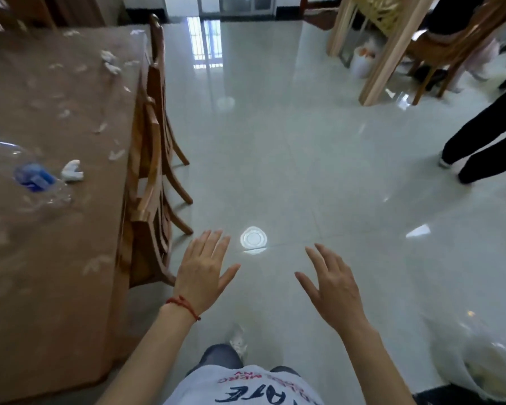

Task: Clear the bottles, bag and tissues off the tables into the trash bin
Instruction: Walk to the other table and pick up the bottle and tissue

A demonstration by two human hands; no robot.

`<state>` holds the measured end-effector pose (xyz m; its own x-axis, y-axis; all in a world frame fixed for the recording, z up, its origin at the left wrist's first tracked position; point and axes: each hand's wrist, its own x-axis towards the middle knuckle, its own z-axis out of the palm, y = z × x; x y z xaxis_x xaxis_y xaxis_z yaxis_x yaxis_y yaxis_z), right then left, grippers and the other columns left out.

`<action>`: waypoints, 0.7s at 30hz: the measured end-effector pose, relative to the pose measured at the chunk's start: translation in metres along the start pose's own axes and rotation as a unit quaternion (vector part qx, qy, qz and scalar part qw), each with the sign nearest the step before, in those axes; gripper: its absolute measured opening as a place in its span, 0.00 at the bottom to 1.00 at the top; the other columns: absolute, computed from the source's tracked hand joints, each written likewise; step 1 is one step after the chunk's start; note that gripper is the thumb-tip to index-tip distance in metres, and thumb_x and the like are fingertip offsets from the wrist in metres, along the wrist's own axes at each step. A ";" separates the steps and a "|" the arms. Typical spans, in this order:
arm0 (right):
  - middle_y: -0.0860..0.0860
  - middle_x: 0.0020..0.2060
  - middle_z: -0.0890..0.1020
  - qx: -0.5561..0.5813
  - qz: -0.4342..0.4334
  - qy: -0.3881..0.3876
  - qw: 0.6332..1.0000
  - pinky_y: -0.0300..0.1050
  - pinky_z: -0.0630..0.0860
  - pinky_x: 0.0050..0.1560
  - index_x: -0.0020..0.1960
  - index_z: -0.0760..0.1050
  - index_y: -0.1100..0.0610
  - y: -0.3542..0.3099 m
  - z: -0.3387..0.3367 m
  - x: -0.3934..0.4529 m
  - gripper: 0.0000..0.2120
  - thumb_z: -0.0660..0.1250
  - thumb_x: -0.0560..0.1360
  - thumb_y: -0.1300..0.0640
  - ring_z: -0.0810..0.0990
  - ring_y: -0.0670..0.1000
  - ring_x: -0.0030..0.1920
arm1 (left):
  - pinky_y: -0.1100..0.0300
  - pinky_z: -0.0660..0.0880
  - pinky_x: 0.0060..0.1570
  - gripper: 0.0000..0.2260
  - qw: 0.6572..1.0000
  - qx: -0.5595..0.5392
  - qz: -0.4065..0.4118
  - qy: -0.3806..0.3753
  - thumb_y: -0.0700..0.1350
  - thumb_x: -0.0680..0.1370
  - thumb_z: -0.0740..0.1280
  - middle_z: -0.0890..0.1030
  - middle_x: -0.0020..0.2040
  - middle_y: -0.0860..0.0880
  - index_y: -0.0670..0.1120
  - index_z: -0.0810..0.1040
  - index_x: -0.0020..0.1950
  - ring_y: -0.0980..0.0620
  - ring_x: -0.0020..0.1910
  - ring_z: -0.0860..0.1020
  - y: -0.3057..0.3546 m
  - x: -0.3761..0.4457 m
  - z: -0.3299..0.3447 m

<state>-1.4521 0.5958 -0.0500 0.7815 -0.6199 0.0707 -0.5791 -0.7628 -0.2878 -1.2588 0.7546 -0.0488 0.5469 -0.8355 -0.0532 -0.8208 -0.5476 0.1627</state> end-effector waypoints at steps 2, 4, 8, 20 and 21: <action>0.58 0.60 0.78 0.006 -0.004 -0.001 1.000 0.53 0.75 0.55 0.62 0.72 0.59 -0.005 0.002 0.022 0.30 0.46 0.78 0.38 0.78 0.59 0.58 | 0.46 0.69 0.62 0.31 1.000 0.000 -0.004 0.000 0.61 0.78 0.43 0.78 0.61 0.41 0.42 0.73 0.64 0.41 0.62 0.75 -0.008 0.015 -0.002; 0.58 0.60 0.77 0.006 -0.008 0.002 1.000 0.53 0.75 0.55 0.63 0.72 0.58 -0.007 0.004 0.041 0.29 0.46 0.78 0.38 0.77 0.59 0.58 | 0.45 0.69 0.62 0.32 1.000 0.008 -0.010 -0.002 0.61 0.78 0.42 0.78 0.61 0.41 0.41 0.73 0.64 0.41 0.61 0.75 -0.016 0.033 -0.004; 0.57 0.62 0.76 0.011 -0.015 -0.002 1.000 0.53 0.75 0.56 0.64 0.71 0.58 -0.004 0.005 0.079 0.28 0.48 0.78 0.38 0.76 0.58 0.60 | 0.45 0.68 0.62 0.33 1.000 0.012 -0.018 -0.014 0.62 0.78 0.42 0.78 0.61 0.41 0.42 0.73 0.64 0.41 0.62 0.75 -0.026 0.068 -0.007; 0.57 0.61 0.77 0.022 -0.070 -0.015 0.997 0.53 0.75 0.56 0.63 0.70 0.56 0.040 0.008 0.248 0.25 0.53 0.76 0.41 0.76 0.58 0.60 | 0.46 0.68 0.63 0.33 0.995 0.011 -0.094 -0.009 0.62 0.78 0.41 0.77 0.62 0.41 0.41 0.73 0.65 0.42 0.63 0.74 -0.036 0.207 -0.013; 0.57 0.61 0.77 0.020 -0.077 -0.014 0.997 0.53 0.75 0.56 0.63 0.71 0.57 0.045 0.006 0.265 0.25 0.54 0.75 0.42 0.77 0.58 0.59 | 0.45 0.68 0.63 0.33 0.995 0.010 -0.102 -0.004 0.62 0.78 0.41 0.77 0.62 0.41 0.41 0.73 0.64 0.41 0.63 0.74 -0.035 0.218 -0.016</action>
<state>-1.2701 0.3981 -0.0500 0.8670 -0.4901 0.0902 -0.4426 -0.8405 -0.3126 -1.1078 0.5922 -0.0507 0.7016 -0.7066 -0.0917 -0.6953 -0.7071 0.1289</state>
